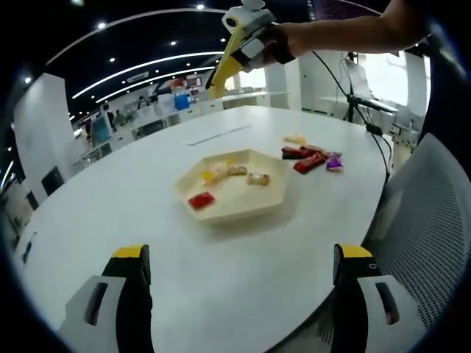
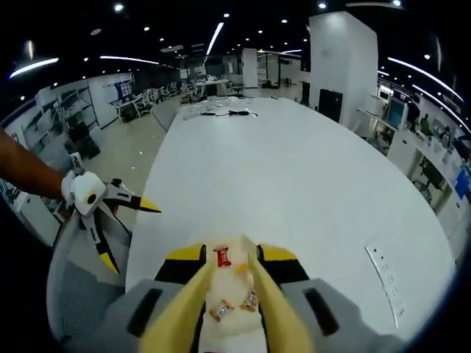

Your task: Place the target food into the container with the food tongs after gripping and lifting it, then release it inside without dropping or visibly crushing the food.

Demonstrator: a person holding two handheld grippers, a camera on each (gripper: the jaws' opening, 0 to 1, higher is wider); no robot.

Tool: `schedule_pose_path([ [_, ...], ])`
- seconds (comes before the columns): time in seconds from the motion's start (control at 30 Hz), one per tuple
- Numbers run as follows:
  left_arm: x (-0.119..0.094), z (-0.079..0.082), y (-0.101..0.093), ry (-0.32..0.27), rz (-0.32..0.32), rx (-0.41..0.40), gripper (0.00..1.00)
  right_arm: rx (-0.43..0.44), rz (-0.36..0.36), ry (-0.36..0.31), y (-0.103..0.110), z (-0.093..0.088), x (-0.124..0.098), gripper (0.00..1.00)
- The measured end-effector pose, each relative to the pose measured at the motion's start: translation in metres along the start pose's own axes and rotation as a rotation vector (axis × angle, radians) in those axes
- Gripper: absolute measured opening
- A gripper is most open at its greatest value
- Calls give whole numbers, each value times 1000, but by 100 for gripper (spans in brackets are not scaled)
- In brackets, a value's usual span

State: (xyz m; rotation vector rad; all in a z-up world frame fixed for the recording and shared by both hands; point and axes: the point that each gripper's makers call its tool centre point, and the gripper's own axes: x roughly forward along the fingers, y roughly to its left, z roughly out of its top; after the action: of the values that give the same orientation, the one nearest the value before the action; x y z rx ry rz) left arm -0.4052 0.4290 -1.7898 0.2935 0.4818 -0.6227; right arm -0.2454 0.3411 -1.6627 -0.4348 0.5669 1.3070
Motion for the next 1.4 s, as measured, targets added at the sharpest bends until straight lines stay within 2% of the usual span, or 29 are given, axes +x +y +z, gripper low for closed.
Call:
schedule_pose_path([
  [0.43,0,1,0,-5,0,-3,99,-15,-7,-10,-2,-1,-13,26],
  [0.67,0,-4,1,7,-3,5,99,-53,-16,0,-5,-13,-31,27],
  [1.0,2,-5,1,13,-4,1,99,-50,-50,7,-27,-46,-74,28],
  [1.4,1,-5,1,8,-9,-10,99,18,-134,36,-54,-96,-113,28],
])
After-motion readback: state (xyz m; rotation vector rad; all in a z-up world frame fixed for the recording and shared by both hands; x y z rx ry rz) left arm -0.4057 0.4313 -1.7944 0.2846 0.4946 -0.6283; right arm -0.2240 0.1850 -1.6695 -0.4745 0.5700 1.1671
